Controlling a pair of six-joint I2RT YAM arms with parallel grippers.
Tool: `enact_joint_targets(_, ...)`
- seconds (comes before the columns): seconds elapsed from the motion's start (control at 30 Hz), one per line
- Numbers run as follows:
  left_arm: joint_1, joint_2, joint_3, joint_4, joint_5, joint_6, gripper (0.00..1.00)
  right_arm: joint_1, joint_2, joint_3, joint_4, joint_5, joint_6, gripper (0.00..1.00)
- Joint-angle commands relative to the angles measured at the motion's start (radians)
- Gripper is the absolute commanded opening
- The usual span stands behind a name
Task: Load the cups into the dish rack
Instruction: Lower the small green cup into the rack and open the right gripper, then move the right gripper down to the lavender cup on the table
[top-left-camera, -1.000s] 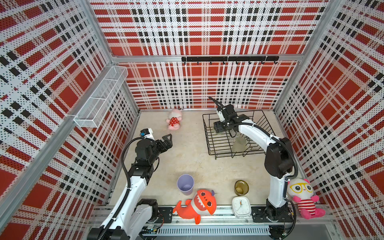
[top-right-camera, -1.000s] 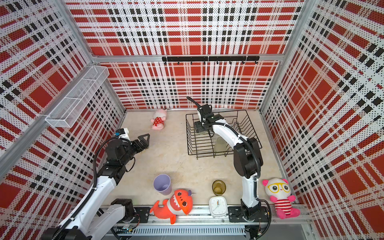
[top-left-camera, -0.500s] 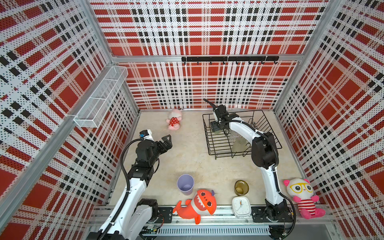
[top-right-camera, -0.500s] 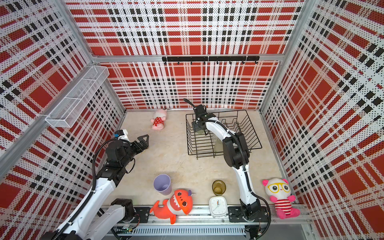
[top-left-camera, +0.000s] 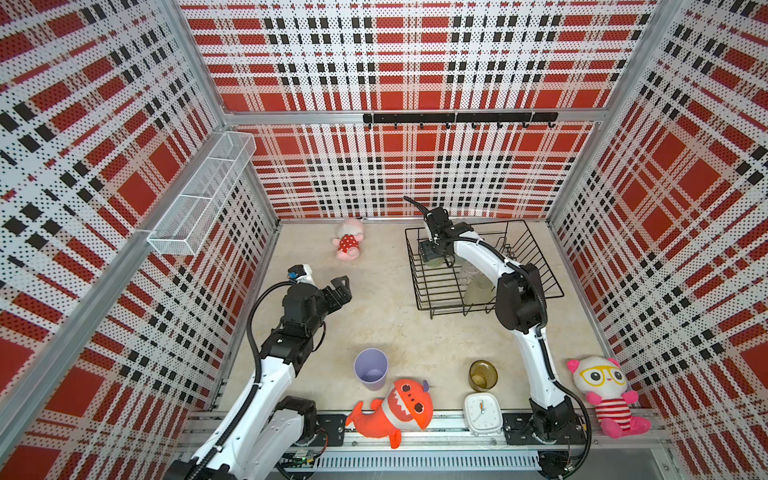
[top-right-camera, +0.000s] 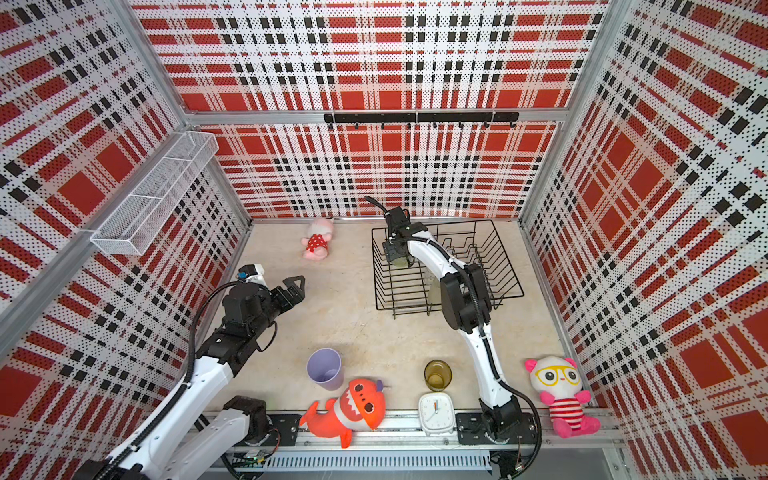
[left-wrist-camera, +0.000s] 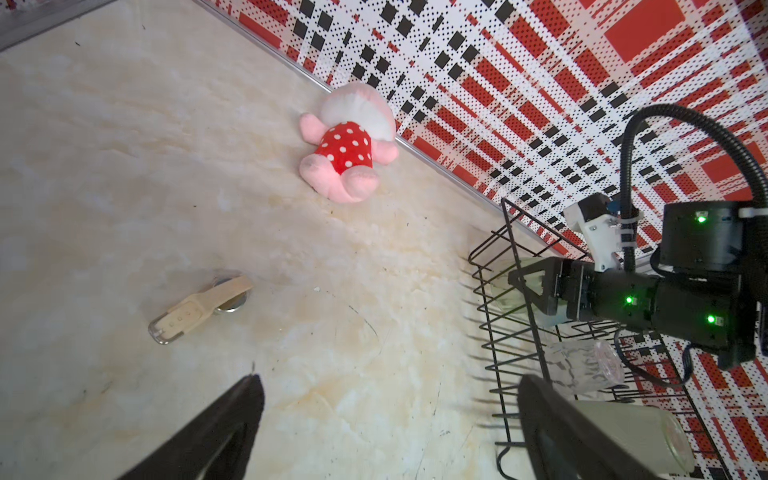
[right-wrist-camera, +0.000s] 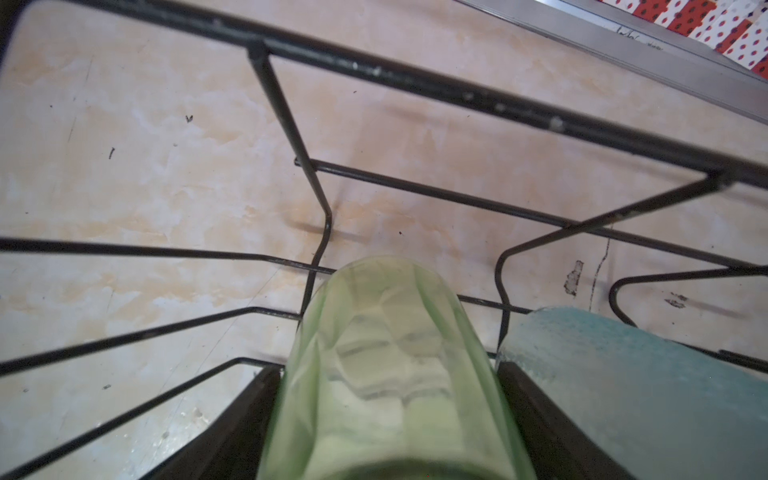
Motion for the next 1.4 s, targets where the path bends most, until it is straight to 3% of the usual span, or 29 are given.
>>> enact_joint_targets(0.0, -0.009, -0.018, 0.011, -0.03, -0.017, -0.006, 0.99, 0.005, 0.034, 0.048, -0.037, 0.021, -0.02, 0.72)
enact_joint_targets(0.23, -0.023, -0.015, 0.016, -0.033, 0.021, -0.01, 0.99, 0.003, 0.026, 0.061, -0.044, 0.023, -0.038, 0.77)
enact_joint_targets(0.3, -0.032, -0.017, 0.016, -0.043, 0.022, -0.01, 0.98, 0.001, 0.02, 0.067, -0.05, 0.014, -0.046, 0.87)
enact_joint_targets(0.37, -0.042, -0.018, 0.017, -0.058, 0.02, -0.012, 0.98, -0.001, 0.01, 0.065, -0.049, 0.015, -0.05, 0.89)
enact_joint_targets(0.73, -0.085, -0.018, 0.042, -0.141, 0.017, -0.006, 0.98, -0.007, -0.048, 0.035, -0.042, -0.006, -0.065, 0.9)
enact_joint_targets(0.83, -0.086, -0.016, 0.057, -0.177, 0.017, -0.007, 0.98, -0.007, -0.093, 0.011, -0.03, -0.007, -0.062, 0.91)
enact_joint_targets(0.97, -0.085, -0.015, 0.08, -0.22, -0.007, 0.017, 0.98, -0.006, -0.168, -0.035, -0.007, 0.01, -0.057, 1.0)
enact_joint_targets(1.27, -0.059, 0.036, 0.11, -0.22, -0.081, 0.035, 0.98, -0.005, -0.368, -0.203, 0.05, -0.035, -0.056, 1.0)
enact_joint_targets(1.37, 0.004, 0.051, 0.113, -0.216, -0.119, 0.029, 0.98, 0.006, -0.431, -0.247, 0.047, -0.089, -0.077, 0.97)
